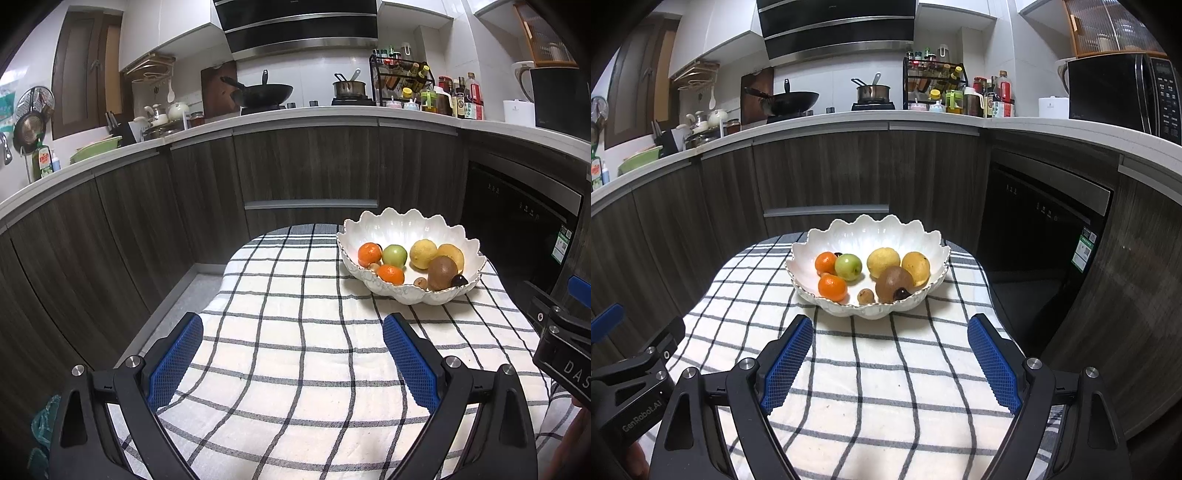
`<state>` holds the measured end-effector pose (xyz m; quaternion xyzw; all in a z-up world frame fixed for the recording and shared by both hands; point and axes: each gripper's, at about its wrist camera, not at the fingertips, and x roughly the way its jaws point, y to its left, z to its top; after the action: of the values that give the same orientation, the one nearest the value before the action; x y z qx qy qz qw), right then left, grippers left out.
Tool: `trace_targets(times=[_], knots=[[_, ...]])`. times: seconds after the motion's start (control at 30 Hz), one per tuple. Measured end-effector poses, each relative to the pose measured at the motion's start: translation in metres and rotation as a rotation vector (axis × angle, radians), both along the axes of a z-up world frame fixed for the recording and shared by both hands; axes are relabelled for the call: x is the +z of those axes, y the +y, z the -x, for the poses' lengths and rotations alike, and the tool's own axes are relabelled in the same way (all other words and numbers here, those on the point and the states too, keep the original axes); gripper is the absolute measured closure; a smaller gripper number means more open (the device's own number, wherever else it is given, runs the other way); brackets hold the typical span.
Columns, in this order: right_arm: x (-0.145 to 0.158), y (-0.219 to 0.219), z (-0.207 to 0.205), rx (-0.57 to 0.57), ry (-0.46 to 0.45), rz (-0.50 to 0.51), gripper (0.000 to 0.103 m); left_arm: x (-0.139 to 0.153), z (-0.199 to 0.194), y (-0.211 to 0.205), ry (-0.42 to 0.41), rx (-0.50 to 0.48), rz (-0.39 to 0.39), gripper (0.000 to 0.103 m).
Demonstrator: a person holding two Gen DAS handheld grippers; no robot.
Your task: Organize fruits
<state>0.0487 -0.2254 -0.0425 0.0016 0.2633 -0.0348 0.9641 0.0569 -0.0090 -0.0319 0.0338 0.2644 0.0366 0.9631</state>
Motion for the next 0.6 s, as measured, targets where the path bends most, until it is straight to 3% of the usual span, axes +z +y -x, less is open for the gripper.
trace_targets(times=[0.6], knots=[[-0.0008,-0.0013,-0.0005,0.001,0.006,-0.002,0.016,-0.0009,-0.0002,-0.0002,0.003,0.000,0.000,0.003]])
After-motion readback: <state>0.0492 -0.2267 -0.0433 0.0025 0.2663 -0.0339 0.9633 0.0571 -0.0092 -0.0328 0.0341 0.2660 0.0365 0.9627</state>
